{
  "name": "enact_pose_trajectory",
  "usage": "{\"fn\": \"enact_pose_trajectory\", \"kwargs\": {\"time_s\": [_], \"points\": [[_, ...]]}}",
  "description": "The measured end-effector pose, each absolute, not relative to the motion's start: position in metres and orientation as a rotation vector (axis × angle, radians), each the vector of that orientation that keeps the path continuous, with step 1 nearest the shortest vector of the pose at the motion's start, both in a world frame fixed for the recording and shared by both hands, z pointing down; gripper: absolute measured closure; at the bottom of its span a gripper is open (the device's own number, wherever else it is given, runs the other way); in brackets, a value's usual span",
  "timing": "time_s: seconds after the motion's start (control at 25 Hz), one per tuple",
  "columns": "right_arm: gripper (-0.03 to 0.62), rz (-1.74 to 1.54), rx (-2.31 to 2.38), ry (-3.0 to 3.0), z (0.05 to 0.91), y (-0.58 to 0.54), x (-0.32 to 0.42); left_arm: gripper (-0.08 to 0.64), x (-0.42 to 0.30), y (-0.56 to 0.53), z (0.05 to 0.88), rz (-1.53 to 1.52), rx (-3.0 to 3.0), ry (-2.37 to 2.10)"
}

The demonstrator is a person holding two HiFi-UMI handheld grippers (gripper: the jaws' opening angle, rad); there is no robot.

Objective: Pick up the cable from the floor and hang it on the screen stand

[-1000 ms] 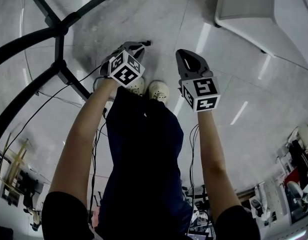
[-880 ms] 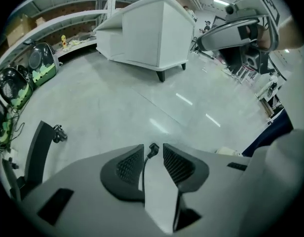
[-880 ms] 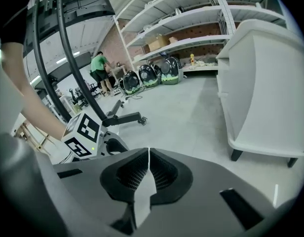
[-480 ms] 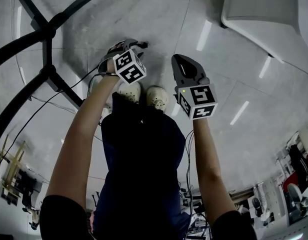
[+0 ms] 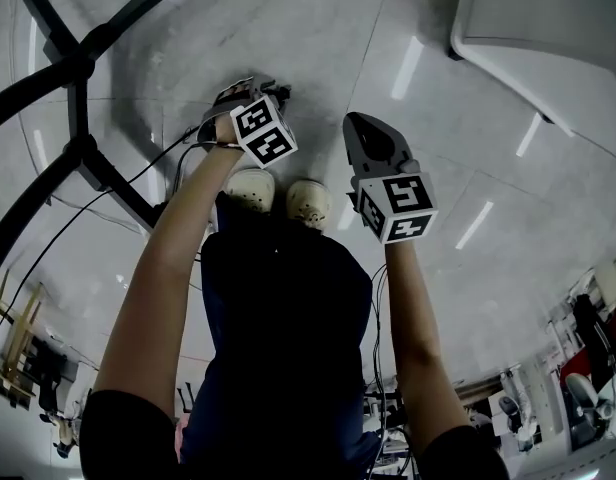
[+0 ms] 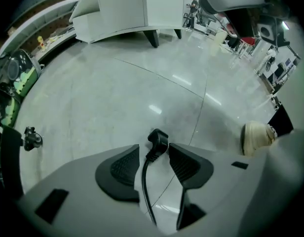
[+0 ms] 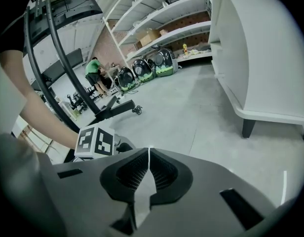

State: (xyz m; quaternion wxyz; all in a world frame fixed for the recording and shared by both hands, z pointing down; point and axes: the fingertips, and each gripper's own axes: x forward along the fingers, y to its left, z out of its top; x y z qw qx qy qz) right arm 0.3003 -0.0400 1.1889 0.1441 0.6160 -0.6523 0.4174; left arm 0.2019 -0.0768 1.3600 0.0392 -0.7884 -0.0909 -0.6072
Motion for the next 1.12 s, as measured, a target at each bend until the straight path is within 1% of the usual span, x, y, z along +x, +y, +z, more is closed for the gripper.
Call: {"fn": "enact_pose_trajectory", "kwargs": {"time_s": [0.2,0.36,0.56,0.8,1.12], "points": [[0.566,1.226,1.770,-1.871,1.192,-0.037,0.302,0.372,0.198,-0.078,1.365,-1.884,-2.397,-0.283],[0.566,1.231,1.738,-1.857,1.194,-0.033,0.296,0.441,0.199,-0.079,1.365,-1.901,-2.363,-0.300],[0.566,1.244,1.706,-1.842,1.192,-0.030,0.292,0.454,0.195,-0.075,1.356,-1.898,-2.340,-0.332],[0.566,1.243,1.680,-1.822,1.170,-0.035,0.289,0.454,0.177,-0.069,1.311,-1.911,-2.403,-0.320],[0.566,1.236,1.638,-1.870,1.092,-0.049,0.265,0.460,0.158,-0.074,1.219,-1.900,-2.497,-0.238]]}}
